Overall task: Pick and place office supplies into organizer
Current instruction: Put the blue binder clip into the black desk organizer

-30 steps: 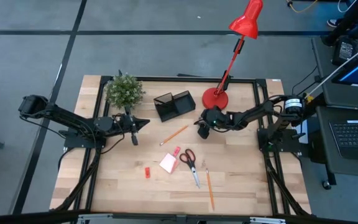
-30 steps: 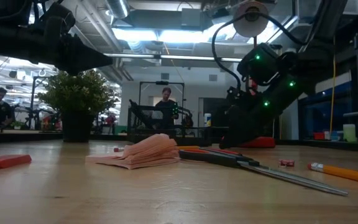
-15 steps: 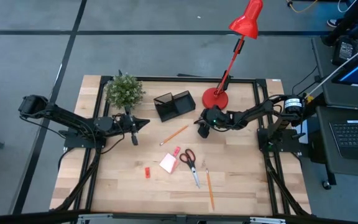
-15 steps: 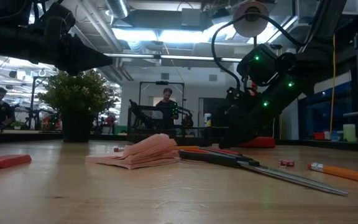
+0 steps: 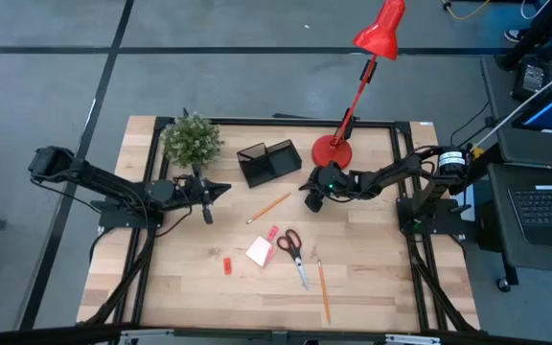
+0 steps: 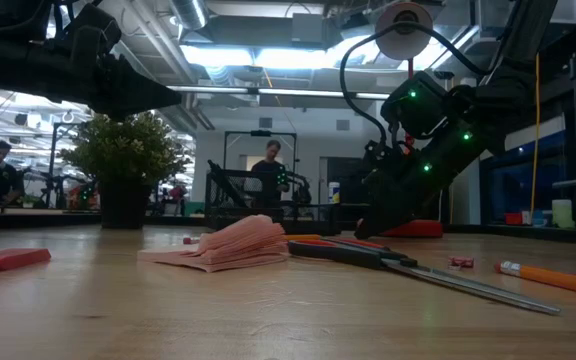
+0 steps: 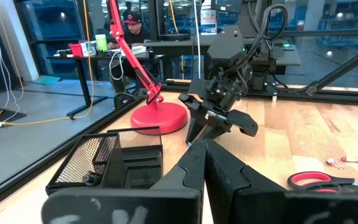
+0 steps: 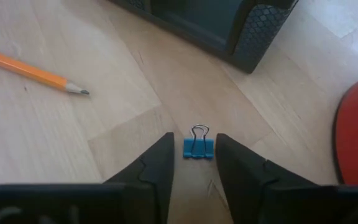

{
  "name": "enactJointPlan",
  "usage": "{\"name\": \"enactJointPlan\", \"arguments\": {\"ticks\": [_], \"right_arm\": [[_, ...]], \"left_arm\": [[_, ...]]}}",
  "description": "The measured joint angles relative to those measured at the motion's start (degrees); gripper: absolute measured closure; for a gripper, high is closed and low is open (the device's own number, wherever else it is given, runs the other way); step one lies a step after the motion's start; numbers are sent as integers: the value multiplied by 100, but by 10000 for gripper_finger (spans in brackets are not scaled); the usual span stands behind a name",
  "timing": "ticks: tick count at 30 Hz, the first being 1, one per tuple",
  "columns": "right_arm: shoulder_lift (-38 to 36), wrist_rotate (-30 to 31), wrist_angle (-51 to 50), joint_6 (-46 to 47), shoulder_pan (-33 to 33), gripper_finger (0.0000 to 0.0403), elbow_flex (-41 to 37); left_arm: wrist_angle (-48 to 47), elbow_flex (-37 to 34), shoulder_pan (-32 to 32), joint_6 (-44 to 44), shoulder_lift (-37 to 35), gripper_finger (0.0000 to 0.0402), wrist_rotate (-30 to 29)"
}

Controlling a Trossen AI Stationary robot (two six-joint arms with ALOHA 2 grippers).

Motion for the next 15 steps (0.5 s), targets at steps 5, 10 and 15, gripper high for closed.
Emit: {"name": "enactJointPlan", "arguments": {"ticks": [5,10,15], "right_arm": [[1,11,-2,-6,-2,305,-2],[6,11,78,7,-2,322,-15],[6,7,132,7,-2,333,-15]], "left_arm": [[0,0,0,0,0,400,0],[1,0,1,0,0,399,1],[0,0,0,0,0,400,0]]}}
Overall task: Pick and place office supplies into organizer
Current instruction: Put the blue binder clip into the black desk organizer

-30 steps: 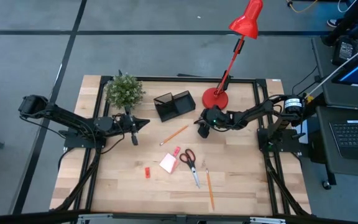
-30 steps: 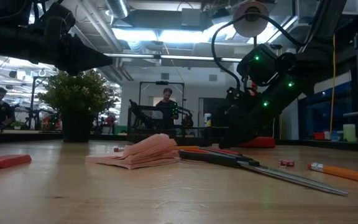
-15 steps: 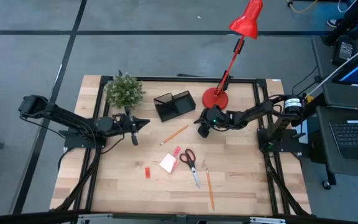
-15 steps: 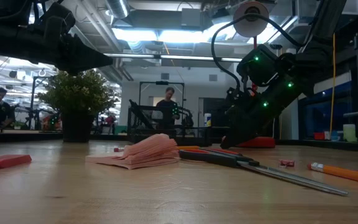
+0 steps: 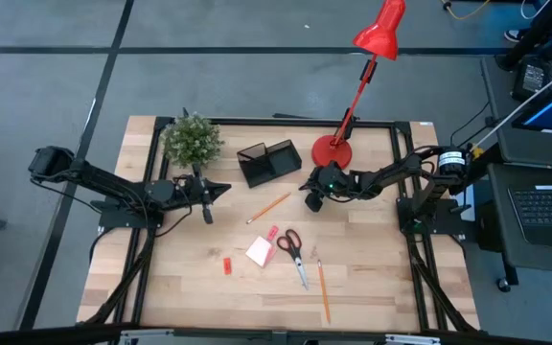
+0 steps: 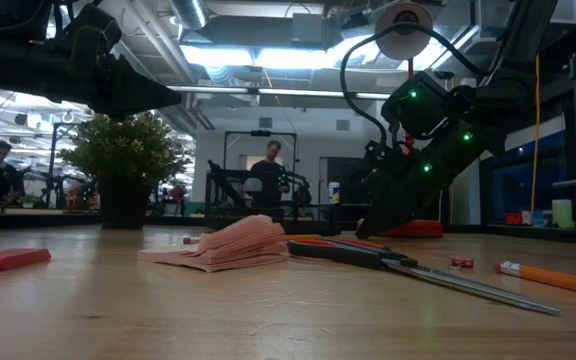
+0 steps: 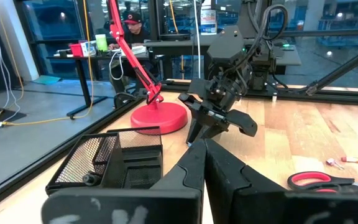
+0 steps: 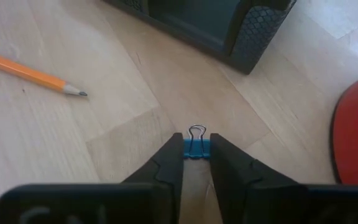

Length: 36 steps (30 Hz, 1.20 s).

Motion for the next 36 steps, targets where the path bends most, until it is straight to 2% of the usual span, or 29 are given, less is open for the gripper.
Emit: {"name": "enactJointPlan", "arguments": {"ticks": [8,15,30,36], "right_arm": [[12,-15,170,9,0,335,-9],[17,-36,697,-28,-2,336,-11],[-2,-33,2842,-774,305,336,19],[-2,-514,2154,-939,370,336,651]], "left_arm": [[0,0,1,0,0,400,1],[2,0,1,0,0,399,2],[1,0,2,13,2,399,2],[1,0,2,-25,2,400,1]]}}
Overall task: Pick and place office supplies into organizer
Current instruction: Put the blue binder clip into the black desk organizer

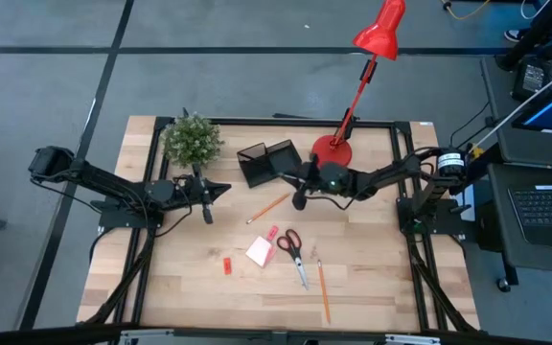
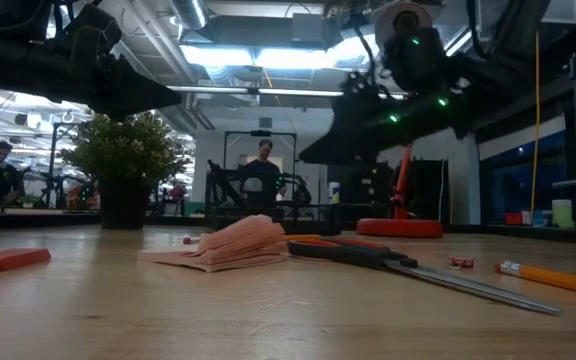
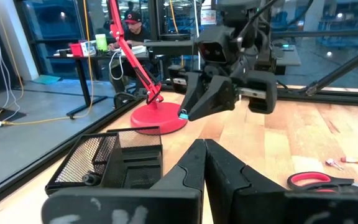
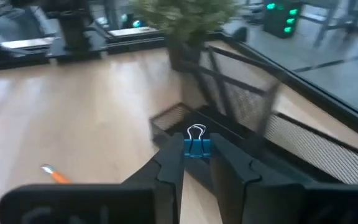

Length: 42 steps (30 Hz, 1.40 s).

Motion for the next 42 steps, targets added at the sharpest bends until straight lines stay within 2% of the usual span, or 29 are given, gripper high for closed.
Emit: {"name": "enactJointPlan", "arguments": {"ticks": [6,9,22,27,42], "right_arm": [[13,-64,-2416,-242,-26,336,1284],[141,-55,-2996,-290,-31,336,1739],[1286,-248,-3002,-400,-72,336,2793],[1528,-249,-3324,-403,-77,336,3179],[1886,-190,-3425,-385,-234,336,3233]], "left_arm": [[-1,0,-2,-17,0,400,7],[1,0,-2,-17,0,400,39],[86,4,-2,-10,13,399,47],[86,4,-2,-11,14,400,61],[86,4,-2,-12,15,401,154]]}}
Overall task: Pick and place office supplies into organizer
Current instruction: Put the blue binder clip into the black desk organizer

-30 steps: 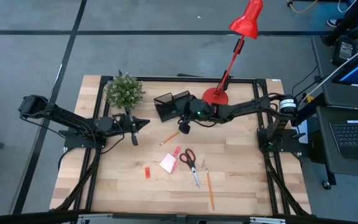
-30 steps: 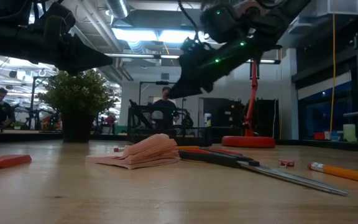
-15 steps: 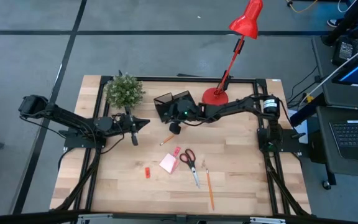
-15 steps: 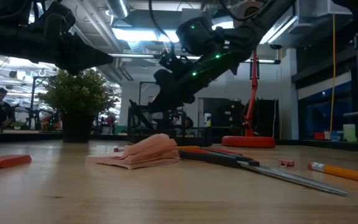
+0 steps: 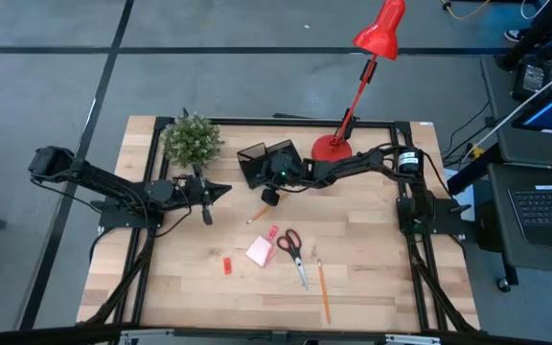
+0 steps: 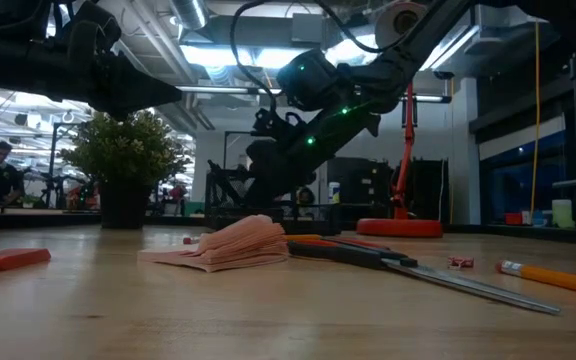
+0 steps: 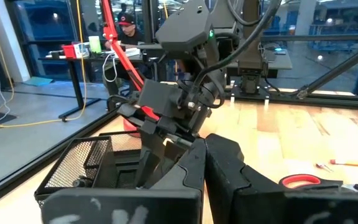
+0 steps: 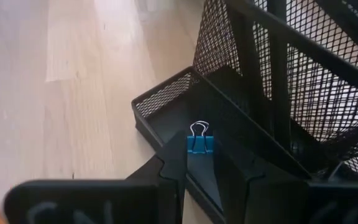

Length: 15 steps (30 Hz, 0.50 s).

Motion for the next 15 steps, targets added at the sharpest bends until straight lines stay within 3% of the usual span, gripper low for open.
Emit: {"name": "enactJointPlan", "arguments": {"ticks": [15], "right_arm": [[0,242,12,111,-59,336,0]], "left_arm": [[-1,0,0,-1,0,400,0]]}}
